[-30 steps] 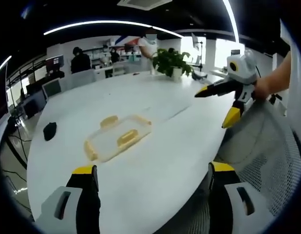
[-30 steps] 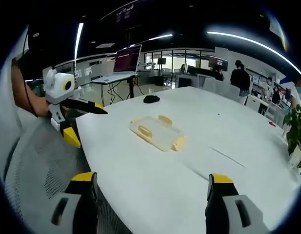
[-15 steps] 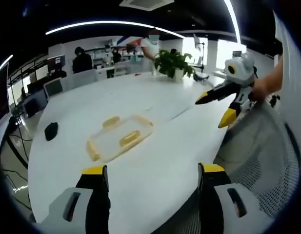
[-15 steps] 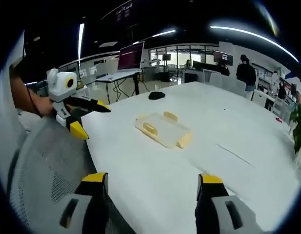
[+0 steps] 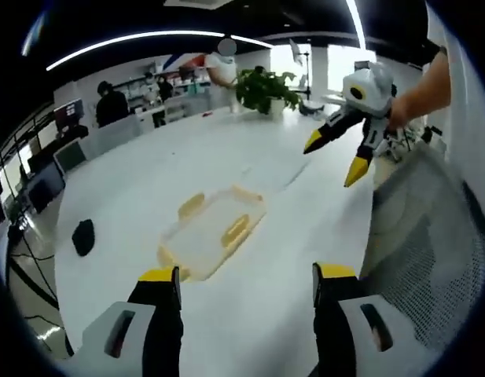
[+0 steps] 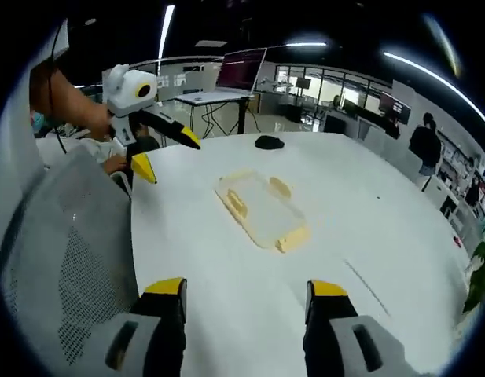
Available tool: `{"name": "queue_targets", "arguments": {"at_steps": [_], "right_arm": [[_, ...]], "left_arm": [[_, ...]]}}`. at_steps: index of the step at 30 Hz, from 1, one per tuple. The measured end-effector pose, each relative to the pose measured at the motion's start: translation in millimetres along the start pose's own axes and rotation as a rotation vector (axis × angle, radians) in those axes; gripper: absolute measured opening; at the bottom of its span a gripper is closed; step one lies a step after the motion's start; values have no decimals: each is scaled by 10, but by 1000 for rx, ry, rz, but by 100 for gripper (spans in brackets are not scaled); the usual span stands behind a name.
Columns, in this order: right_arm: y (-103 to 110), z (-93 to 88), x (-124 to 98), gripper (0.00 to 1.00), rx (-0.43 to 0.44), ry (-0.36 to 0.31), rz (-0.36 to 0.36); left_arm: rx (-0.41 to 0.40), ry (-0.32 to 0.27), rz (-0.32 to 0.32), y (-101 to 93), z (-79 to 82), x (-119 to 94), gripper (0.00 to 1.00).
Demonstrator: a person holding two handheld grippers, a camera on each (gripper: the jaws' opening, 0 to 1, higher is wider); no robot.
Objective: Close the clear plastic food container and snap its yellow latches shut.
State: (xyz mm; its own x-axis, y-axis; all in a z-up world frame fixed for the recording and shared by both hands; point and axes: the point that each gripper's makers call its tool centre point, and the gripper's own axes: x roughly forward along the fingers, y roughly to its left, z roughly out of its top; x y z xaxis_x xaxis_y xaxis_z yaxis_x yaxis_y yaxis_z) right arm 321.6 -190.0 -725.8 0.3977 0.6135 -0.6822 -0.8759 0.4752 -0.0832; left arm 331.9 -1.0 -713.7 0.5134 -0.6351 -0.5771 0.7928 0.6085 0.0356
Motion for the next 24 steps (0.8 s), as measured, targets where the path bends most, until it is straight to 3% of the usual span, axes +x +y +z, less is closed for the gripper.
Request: {"name": "queue_targets", "arguments": {"at_steps": [6,15,24], "right_arm": [[-144,96,92,61,-72,17,38],[-285,89,180,59,-121,48,82],[-371,54,238,59,-155,82,97]], "left_arm": [[32,10,6,239,25,41,66],[107,59,-58,244,-53,99,66],[156,91,-68,388,-119,137,64]]}}
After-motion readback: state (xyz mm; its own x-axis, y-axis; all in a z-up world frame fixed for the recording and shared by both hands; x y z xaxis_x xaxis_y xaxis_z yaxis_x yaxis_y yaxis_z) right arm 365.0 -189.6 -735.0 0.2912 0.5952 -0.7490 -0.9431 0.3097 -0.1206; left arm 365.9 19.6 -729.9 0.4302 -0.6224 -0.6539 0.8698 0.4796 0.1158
